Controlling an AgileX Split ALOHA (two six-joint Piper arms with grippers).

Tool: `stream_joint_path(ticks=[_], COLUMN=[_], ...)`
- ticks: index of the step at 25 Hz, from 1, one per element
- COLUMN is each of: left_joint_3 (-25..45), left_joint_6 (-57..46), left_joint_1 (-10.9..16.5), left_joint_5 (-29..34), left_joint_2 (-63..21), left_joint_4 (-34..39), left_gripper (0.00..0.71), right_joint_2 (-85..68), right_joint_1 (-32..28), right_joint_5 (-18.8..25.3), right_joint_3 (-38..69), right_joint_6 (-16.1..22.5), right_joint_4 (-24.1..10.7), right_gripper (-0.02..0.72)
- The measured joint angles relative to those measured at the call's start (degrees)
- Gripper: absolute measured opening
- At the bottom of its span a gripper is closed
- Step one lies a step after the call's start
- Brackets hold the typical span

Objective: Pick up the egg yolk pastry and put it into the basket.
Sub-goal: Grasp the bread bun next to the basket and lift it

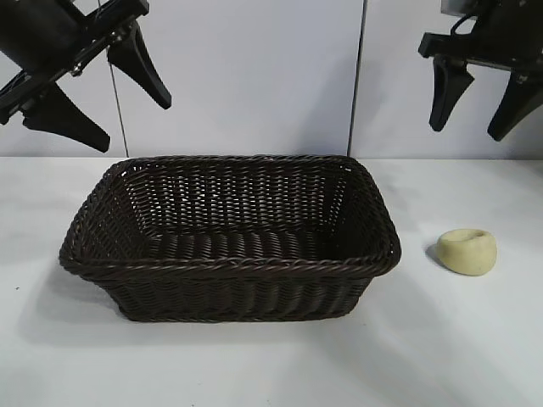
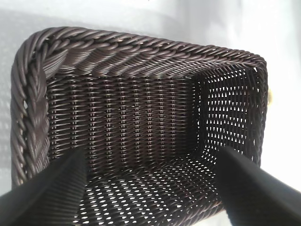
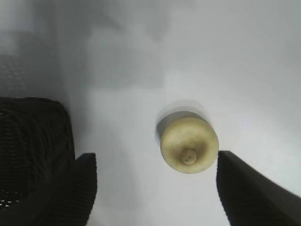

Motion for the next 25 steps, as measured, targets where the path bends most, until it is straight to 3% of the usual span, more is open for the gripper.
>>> stream_joint_path(ticks=[16,18,22,25], left_joint_3=[0.0,0.0,0.0,0.0], left_joint_6=[0.0,0.0,0.0,0.0], left_joint_1=[0.0,0.0,0.0,0.0], left_joint_5=[-0.24,-0.24,-0.24,-0.24], left_joint_2=[0.0,0.0,0.0,0.0], left_joint_4=[0.0,0.0,0.0,0.0], left_gripper=[0.552,0.552,0.552,0.552], right_joint_2=[9.81,10.06,10.06,9.13], right_joint_1=[0.0,0.0,0.0,0.0], right_joint_5=[-1.16,-1.16,-1.16,-1.1], right_joint_3=[1.1,1.1,1.1,1.1], right_joint_6=[0.11,0.14,0.14,0.14], right_joint_4=[-1.8,-2.27,-2.39,-2.0], right_gripper=[0.504,0.426,0.139,0.062])
